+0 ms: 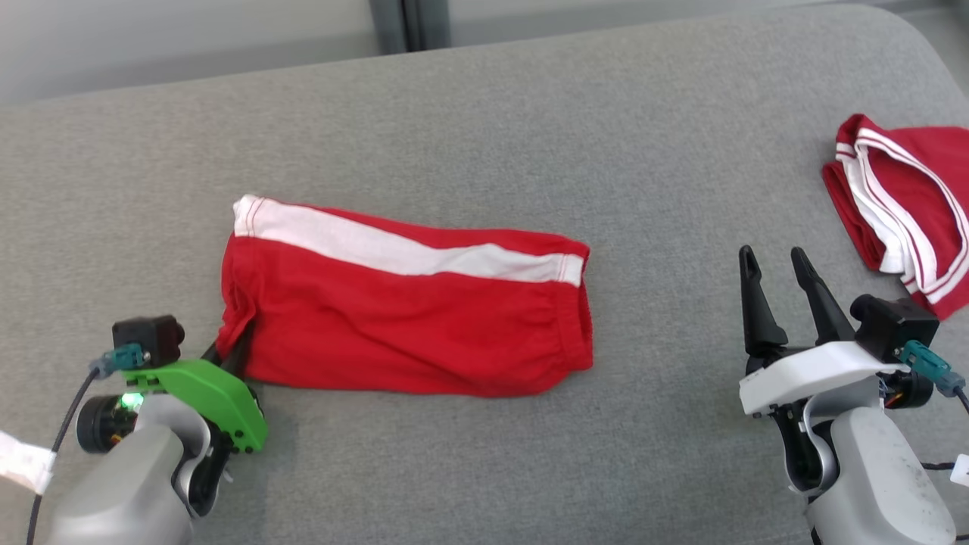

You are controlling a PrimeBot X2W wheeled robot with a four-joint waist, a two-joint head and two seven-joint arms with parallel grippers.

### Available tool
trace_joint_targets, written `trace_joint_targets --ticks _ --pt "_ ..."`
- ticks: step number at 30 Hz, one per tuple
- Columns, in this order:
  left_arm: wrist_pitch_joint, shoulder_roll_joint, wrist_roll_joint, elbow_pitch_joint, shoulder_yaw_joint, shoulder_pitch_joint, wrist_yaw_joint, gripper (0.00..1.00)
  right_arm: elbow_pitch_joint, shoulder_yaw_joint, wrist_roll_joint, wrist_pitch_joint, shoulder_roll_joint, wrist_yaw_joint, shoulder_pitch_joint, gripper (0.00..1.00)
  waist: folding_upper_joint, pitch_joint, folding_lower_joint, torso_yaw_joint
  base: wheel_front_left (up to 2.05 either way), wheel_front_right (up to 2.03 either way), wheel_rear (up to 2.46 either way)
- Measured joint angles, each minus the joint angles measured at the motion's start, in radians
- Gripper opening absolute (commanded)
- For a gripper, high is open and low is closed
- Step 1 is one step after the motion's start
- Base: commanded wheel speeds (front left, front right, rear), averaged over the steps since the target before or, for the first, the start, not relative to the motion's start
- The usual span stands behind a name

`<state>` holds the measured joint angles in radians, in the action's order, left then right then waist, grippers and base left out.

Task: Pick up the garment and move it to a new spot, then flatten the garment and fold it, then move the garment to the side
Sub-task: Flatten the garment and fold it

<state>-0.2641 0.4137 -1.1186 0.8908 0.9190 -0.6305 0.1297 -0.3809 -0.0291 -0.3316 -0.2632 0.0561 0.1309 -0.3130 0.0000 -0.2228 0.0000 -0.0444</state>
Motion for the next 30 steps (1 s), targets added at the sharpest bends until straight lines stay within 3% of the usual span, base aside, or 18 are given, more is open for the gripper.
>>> trace_joint_targets --ticks 6,12,13,14,15,24,30 --pt "0.0 -0.037 0.086 -0.054 -0.174 0.119 -0.051 0.0 -0.012 -0.018 0.048 0.0 -0.001 0.0 0.033 1.0 0.0 0.057 0.0 0.042 0.0 0.0 0.0" --pt "0.0 -0.087 0.169 -0.079 -0.277 0.249 -0.069 0.0 -0.029 -0.031 0.079 0.0 -0.003 0.0 0.058 1.0 0.0 0.099 0.0 0.081 0.0 0.0 0.0" --pt "0.0 -0.095 0.182 -0.084 -0.298 0.261 -0.07 0.04 -0.031 -0.032 0.085 0.0 -0.002 0.0 0.06 1.0 0.0 0.105 0.0 0.086 0.0 0.0 0.0" --pt "0.0 -0.102 0.196 -0.092 -0.32 0.273 -0.074 0.74 -0.033 -0.03 0.096 0.0 -0.002 0.0 0.061 1.0 0.0 0.109 0.0 0.092 0.0 0.0 0.0" --pt "0.0 -0.11 0.207 -0.097 -0.336 0.282 -0.078 1.0 -0.035 -0.027 0.106 0.0 -0.002 0.0 0.063 1.0 0.0 0.112 0.0 0.096 0.0 0.0 0.0" --pt "0.0 -0.159 0.392 -0.198 -0.547 0.376 -0.093 1.0 -0.008 0.109 0.173 0.0 -0.005 0.0 0.052 1.0 0.0 0.118 0.0 0.121 0.0 0.0 0.0" --pt "0.0 -0.2 0.493 -0.23 -0.641 0.399 -0.059 1.0 -0.005 0.239 0.148 0.0 -0.007 0.0 0.015 1.0 0.0 0.111 0.0 0.155 0.0 0.0 0.0"
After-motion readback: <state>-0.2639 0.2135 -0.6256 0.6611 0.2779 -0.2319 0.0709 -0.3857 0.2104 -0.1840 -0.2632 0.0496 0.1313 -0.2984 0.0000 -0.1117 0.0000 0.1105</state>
